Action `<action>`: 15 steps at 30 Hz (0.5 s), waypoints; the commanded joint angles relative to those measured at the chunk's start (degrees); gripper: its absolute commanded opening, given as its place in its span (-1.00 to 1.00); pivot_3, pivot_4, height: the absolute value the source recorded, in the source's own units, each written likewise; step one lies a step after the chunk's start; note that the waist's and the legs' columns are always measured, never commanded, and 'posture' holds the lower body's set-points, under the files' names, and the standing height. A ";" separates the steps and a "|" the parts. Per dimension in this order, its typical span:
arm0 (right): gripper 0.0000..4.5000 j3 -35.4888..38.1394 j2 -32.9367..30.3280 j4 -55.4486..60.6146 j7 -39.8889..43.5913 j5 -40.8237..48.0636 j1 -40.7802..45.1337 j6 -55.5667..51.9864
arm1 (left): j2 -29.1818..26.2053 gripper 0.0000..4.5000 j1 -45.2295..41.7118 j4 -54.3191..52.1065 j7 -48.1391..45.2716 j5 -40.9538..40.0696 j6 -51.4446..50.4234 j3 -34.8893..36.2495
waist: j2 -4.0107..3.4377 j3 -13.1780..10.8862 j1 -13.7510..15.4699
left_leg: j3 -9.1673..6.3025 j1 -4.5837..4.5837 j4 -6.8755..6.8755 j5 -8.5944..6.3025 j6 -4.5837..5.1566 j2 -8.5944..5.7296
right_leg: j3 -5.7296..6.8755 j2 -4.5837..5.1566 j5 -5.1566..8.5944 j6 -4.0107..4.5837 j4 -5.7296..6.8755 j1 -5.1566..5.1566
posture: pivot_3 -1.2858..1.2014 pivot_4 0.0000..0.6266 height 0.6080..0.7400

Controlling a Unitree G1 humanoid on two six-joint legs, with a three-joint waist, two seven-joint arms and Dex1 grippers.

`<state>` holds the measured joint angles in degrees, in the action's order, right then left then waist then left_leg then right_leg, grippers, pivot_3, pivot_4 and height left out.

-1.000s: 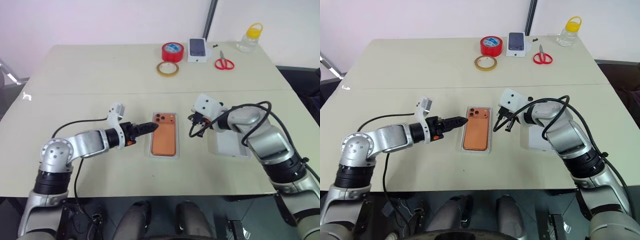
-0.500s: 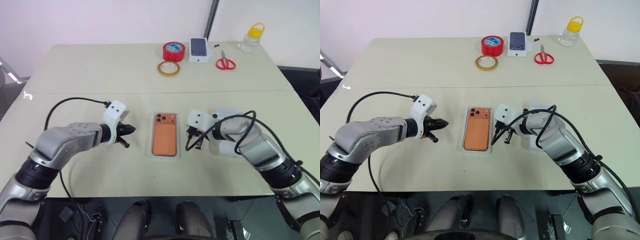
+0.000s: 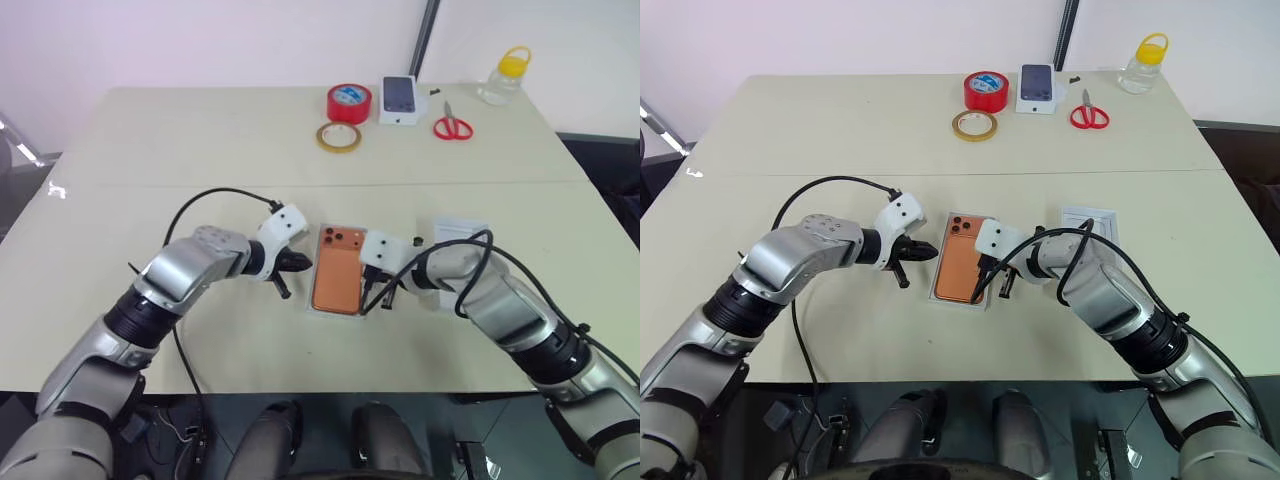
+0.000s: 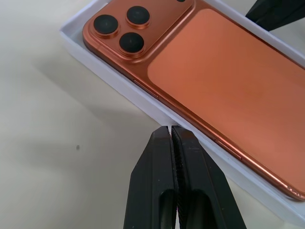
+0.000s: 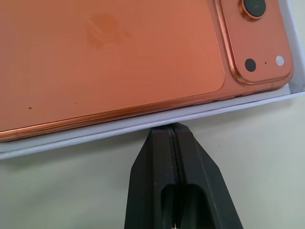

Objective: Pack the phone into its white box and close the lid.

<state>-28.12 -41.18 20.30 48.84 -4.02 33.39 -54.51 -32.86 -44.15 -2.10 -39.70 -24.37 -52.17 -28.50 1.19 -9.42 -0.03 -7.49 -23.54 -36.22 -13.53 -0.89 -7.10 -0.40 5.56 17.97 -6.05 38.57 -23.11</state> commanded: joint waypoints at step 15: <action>-1.00 14.15 -15.64 15.88 2.42 4.67 -15.83 -4.32 | 19.71 -0.95 -4.10 4.26 -10.35 7.95 2.35 -6.56 | 0.01 -0.01 2.02 | -0.09 -0.05 -0.18 -0.16 0.27 -0.01 | 0.20 0.03 -0.07 -0.14 -0.46 0.33 | 0.03 -0.52 1.00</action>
<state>-14.62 -57.30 31.80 50.18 -1.62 17.50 -59.68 -15.34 -47.00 4.02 -49.02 -16.04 -52.01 -35.23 1.20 -9.43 1.98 -7.58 -23.59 -36.39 -13.69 -0.63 -7.10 -0.20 5.59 17.90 -6.19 38.12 -22.78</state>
